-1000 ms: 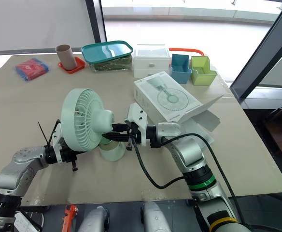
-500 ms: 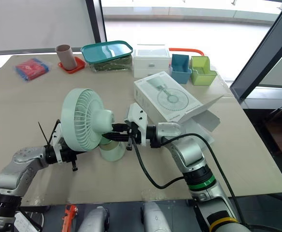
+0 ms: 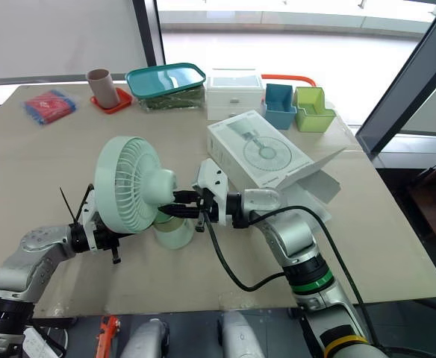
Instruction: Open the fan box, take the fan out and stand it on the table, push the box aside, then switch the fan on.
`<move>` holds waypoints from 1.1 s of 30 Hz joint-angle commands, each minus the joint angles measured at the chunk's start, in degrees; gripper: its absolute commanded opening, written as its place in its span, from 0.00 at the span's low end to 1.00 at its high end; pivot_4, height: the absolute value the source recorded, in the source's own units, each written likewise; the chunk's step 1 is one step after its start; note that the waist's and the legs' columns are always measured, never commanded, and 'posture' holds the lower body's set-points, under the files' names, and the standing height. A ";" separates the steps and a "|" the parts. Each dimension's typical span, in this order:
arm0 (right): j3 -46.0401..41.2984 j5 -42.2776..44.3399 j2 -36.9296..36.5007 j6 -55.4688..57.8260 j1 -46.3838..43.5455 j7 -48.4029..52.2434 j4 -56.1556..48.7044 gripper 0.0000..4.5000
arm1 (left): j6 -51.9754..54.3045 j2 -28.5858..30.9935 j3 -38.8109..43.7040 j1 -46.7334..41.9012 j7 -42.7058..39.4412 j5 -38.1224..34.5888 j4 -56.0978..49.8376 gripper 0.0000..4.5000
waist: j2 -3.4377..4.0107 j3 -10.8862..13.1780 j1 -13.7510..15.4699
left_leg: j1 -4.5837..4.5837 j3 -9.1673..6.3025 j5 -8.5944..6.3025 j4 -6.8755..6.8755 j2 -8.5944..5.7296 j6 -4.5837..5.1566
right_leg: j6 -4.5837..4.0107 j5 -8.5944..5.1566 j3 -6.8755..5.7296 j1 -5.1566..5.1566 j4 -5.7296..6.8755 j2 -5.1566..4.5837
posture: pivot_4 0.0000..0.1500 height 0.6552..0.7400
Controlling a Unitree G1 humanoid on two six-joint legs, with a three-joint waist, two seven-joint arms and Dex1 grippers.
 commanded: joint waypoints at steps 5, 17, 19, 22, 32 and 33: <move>0.85 0.14 0.42 -0.15 -0.37 -0.17 -1.83 0.08 | -0.55 -0.66 -1.78 -1.50 -1.49 -0.24 -1.66 0.00 | 0.00 0.00 0.02 | 0.01 0.00 0.00 0.00 0.00 0.00 | 0.00 0.00 0.00 0.01 0.00 0.00 | 1.00 1.00; 0.90 -0.13 0.52 -0.40 -0.62 0.11 -1.13 0.08 | -0.81 -0.82 -1.50 -1.45 -1.61 0.11 -1.45 0.00 | 0.00 0.00 0.03 | 0.11 0.00 0.00 0.00 -0.01 0.00 | 0.01 0.00 0.00 0.13 -0.01 0.00 | 1.00 1.00; 0.73 -0.22 0.58 -0.44 -0.75 -0.02 -0.71 0.08 | -0.85 -0.70 -1.33 -1.27 -1.48 0.16 -1.65 0.00 | 0.00 0.00 0.02 | 0.12 0.00 0.00 0.00 -0.01 0.00 | 0.01 -0.01 0.00 0.14 -0.01 0.00 | 1.00 1.00; -0.06 -0.34 0.76 -0.68 -1.17 -0.55 0.48 0.08 | -0.80 0.66 0.70 0.05 -1.39 -0.41 -2.33 0.00 | 0.00 0.00 0.02 | 0.13 0.00 0.00 0.00 -0.01 0.00 | 0.01 -0.01 0.00 0.15 -0.01 0.00 | 1.00 1.00; -1.13 0.08 0.43 -1.52 -1.38 0.12 3.26 0.59 | 0.67 5.52 9.58 4.31 0.16 -3.65 -5.94 0.00 | 0.00 0.00 -0.17 | 0.23 -0.01 0.00 -0.02 0.07 0.00 | -0.01 0.00 0.00 0.19 0.00 0.07 | 1.00 1.00; -1.05 -0.06 0.47 -1.65 -1.43 0.06 3.54 0.67 | 0.84 5.76 10.09 4.43 0.24 -3.88 -6.31 0.00 | 0.00 0.00 -0.13 | 0.23 -0.01 0.00 -0.02 0.06 0.01 | -0.01 0.00 0.00 0.20 0.00 0.07 | 1.00 1.00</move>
